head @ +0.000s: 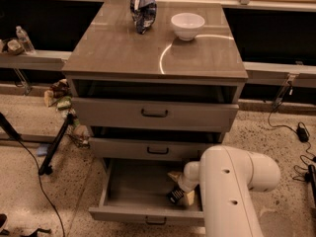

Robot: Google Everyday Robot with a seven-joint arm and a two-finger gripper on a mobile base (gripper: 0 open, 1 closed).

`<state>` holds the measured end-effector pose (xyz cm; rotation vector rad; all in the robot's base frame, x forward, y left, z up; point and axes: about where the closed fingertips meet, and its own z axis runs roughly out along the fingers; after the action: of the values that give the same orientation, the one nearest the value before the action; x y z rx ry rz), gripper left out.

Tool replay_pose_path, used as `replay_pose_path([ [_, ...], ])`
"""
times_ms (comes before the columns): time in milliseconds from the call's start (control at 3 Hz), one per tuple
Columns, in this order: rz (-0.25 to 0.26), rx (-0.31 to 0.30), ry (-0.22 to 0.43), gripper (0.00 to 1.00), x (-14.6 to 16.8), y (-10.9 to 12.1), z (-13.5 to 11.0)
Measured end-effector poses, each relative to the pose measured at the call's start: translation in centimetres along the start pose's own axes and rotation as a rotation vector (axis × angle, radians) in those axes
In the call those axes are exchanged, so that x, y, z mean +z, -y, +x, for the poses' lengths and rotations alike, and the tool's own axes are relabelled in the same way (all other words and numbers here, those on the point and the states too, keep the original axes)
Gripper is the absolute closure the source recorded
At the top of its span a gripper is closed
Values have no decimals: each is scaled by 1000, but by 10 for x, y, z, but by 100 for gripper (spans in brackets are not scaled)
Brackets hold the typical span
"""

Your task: Pick rxbar chocolate from bottom drawer and place on counter

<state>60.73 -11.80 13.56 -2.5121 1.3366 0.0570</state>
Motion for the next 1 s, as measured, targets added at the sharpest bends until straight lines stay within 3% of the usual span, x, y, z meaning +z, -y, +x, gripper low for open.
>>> replay_pose_path([
  [1000,-86,-56,1,2,22,1,-11],
])
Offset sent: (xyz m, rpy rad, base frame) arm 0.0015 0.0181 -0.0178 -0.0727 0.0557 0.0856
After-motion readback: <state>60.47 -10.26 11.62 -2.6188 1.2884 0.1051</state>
